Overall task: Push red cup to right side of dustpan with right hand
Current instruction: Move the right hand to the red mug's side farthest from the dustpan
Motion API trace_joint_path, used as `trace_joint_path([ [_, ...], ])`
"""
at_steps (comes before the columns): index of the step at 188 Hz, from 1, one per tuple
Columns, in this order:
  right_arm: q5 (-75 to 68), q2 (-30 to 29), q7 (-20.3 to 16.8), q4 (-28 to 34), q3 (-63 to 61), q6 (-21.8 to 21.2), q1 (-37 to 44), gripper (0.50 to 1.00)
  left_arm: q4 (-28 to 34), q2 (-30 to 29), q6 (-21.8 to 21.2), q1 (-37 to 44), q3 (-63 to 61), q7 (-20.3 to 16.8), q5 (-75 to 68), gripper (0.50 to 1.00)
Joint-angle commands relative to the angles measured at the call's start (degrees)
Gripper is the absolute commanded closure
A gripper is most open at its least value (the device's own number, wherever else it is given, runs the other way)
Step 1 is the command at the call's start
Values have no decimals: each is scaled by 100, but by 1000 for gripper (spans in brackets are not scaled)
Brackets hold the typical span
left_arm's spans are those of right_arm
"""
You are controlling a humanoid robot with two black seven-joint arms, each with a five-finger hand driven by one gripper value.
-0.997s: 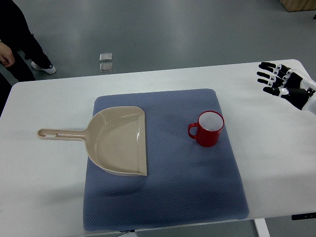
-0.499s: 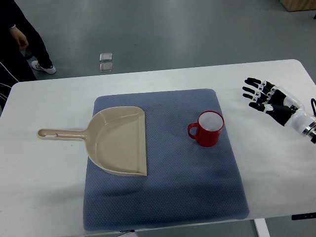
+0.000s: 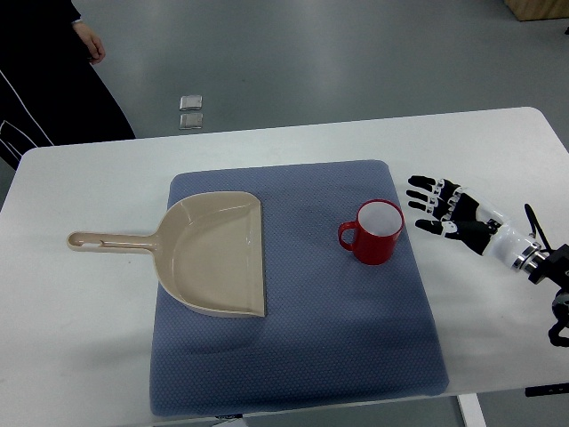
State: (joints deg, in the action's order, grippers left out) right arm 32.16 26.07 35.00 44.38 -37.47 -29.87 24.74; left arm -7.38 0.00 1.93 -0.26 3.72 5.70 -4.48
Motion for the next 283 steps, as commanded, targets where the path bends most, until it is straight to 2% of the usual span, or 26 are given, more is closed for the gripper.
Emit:
trace_joint_path([
  [1,9,-76,0,35,12,25,-13,566,0,0,0,0,-3,1,0,500],
  [76,580,-497,0,238,3,315,-83,568,0,0,0,0,-3,1,0,500],
  [119,660,-515,0,290,3,517,-57,568,0,0,0,0,6,1,0,500],
  [206,633,-436,0,264,-112,464,4,568,0,0,0,0,-3,1,0,500],
  [283,651,-260,0,281,-103,121,4,568,0,0,0,0,-3,1,0,500],
])
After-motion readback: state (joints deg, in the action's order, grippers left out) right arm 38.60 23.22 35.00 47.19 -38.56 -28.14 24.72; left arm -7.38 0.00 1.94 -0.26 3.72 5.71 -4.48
